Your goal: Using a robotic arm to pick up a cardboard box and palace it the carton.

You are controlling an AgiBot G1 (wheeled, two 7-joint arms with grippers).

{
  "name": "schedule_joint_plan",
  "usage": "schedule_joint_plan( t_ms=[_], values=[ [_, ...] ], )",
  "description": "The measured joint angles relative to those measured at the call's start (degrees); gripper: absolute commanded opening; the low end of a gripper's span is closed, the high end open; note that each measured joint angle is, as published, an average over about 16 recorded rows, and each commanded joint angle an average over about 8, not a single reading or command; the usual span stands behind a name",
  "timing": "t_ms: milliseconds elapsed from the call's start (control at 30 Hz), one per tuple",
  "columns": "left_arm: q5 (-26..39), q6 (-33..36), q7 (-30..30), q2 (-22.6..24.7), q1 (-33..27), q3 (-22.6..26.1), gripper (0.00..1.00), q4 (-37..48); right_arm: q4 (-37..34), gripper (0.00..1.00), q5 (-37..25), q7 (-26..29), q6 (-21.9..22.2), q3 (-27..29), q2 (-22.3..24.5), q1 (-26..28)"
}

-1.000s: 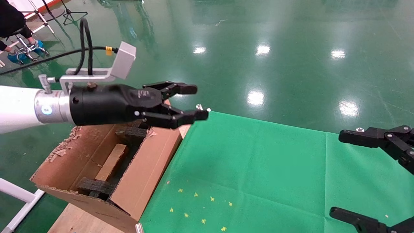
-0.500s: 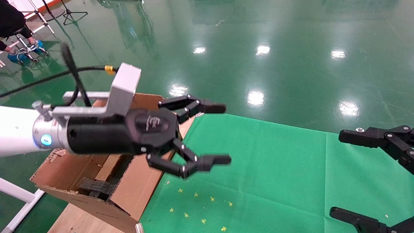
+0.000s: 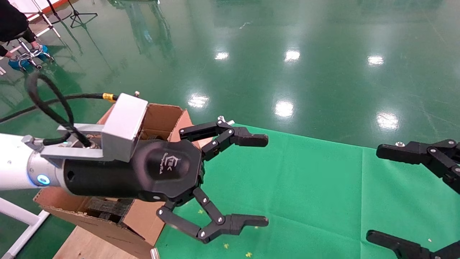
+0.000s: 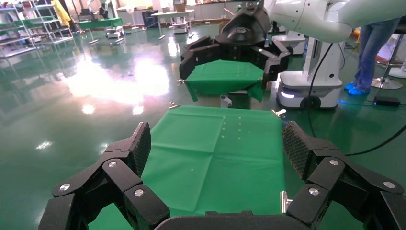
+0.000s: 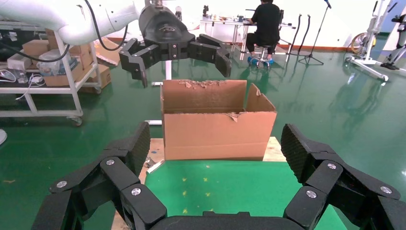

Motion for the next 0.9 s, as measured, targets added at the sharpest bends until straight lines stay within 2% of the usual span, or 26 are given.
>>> schedule_joint_plan(
  t_ms=[900],
  values=[
    [0.7, -0.1, -0.4, 0.0, -1.0, 0.6, 1.00, 1.3, 0.0, 1.00, 0.0, 0.0, 0.0, 0.0, 0.0, 0.0]
  ],
)
